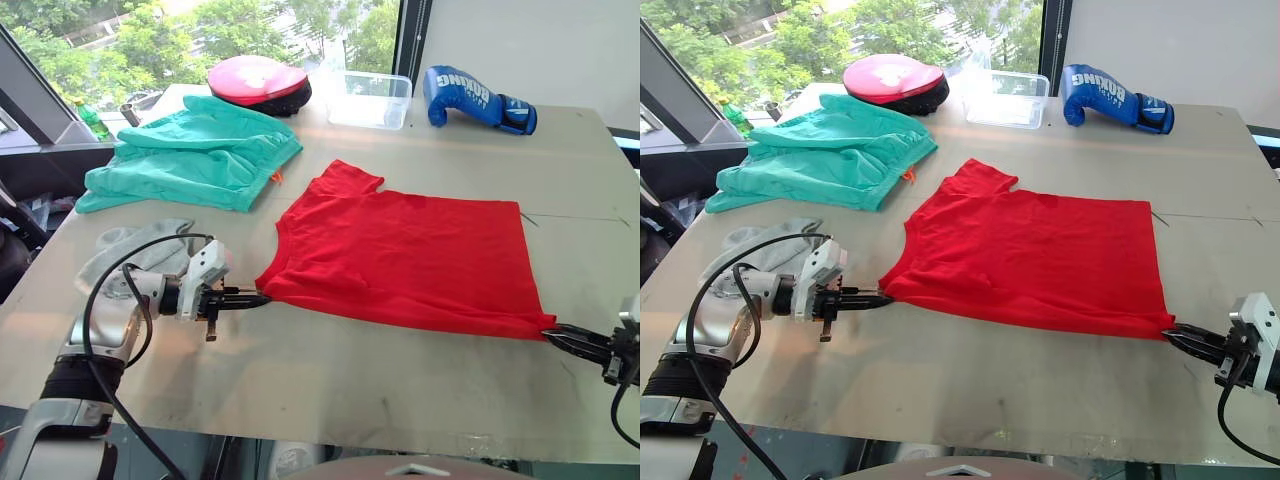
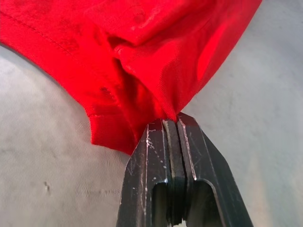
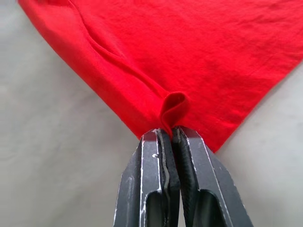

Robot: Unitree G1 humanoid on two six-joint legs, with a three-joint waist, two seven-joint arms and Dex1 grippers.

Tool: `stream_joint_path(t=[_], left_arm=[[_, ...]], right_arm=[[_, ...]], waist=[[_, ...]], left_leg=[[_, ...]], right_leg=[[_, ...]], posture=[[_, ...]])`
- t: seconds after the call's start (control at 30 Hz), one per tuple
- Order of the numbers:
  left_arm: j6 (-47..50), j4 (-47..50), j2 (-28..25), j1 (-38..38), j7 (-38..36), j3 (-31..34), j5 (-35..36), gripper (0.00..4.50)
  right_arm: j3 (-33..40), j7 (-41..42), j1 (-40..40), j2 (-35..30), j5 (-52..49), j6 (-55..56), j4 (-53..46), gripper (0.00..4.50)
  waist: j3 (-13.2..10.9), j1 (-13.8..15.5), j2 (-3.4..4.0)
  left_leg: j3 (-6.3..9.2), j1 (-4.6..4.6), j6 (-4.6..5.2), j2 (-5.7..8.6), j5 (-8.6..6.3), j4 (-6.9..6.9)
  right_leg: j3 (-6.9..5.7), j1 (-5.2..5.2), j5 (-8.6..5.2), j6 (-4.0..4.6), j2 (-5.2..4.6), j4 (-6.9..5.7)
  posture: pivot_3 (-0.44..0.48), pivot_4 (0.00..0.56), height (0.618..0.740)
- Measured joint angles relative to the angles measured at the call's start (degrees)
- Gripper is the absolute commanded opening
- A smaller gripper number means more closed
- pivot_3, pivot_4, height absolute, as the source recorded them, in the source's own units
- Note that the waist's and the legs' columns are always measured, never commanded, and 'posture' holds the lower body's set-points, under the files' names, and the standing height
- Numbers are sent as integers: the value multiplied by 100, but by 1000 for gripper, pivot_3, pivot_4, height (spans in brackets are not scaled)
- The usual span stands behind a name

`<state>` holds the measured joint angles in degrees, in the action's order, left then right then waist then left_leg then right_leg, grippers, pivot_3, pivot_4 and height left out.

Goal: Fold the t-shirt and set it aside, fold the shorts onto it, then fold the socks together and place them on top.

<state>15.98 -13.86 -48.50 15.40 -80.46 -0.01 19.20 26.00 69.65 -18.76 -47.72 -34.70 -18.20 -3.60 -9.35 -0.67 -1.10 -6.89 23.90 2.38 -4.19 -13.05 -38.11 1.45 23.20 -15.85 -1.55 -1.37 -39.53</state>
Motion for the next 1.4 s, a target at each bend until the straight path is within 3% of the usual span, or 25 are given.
stream_joint_path(t=[0.37,0.6,0.8,0.83,0.9,1.03,1.1,1.23,1.4], left_arm=[[-260,-34,2,-4,186,0,-12,0],[-335,-37,0,-57,198,5,-3,0],[-419,-36,-9,-106,190,11,1,0],[-440,-36,-9,-114,189,12,1,0],[-474,-36,-9,-134,189,19,3,0],[-522,-38,-10,-178,189,53,8,0],[-525,-54,-17,-183,188,71,7,0],[-617,-138,-17,-171,156,70,7,0],[-680,-259,-16,-121,140,55,4,0]], right_arm=[[223,-362,1082,483,-81,642,419,37],[-432,-508,869,376,584,474,734,37],[-501,-491,835,373,656,468,754,37],[-477,-483,836,372,641,469,775,664],[-390,-466,837,362,595,469,824,1331],[170,-313,618,195,166,200,708,3220],[288,-231,461,126,34,45,620,3917],[298,4,-178,62,-27,-236,208,3917],[-57,-185,-120,207,215,-263,115,3917]], waist=[[0,1,0],[1,-3,3],[2,-8,3],[2,-8,3],[2,-9,3],[3,-5,4],[5,-9,1],[8,-11,2],[13,-30,3]], left_leg=[[-4,1,0,2,0,3],[-6,0,0,2,0,5],[-7,-1,0,1,0,5],[-7,-1,0,1,0,5],[-8,-1,0,1,0,5],[-9,-3,0,1,0,10],[-7,-3,0,-1,0,12],[-7,-6,0,-1,0,19],[-12,-11,0,-1,0,19]], right_leg=[[-1,0,10,-17,1,5],[1,1,9,-15,0,6],[1,1,2,-3,0,6],[2,1,2,-3,0,6],[2,1,2,-3,1,6],[3,1,2,-4,0,7],[3,1,2,-3,2,10],[5,1,1,-1,1,14],[12,1,0,1,1,14]], posture=[[0,150,735],[0,150,735],[0,150,735],[0,150,735],[0,150,735],[0,150,735],[0,150,735],[0,150,735],[0,150,735]])
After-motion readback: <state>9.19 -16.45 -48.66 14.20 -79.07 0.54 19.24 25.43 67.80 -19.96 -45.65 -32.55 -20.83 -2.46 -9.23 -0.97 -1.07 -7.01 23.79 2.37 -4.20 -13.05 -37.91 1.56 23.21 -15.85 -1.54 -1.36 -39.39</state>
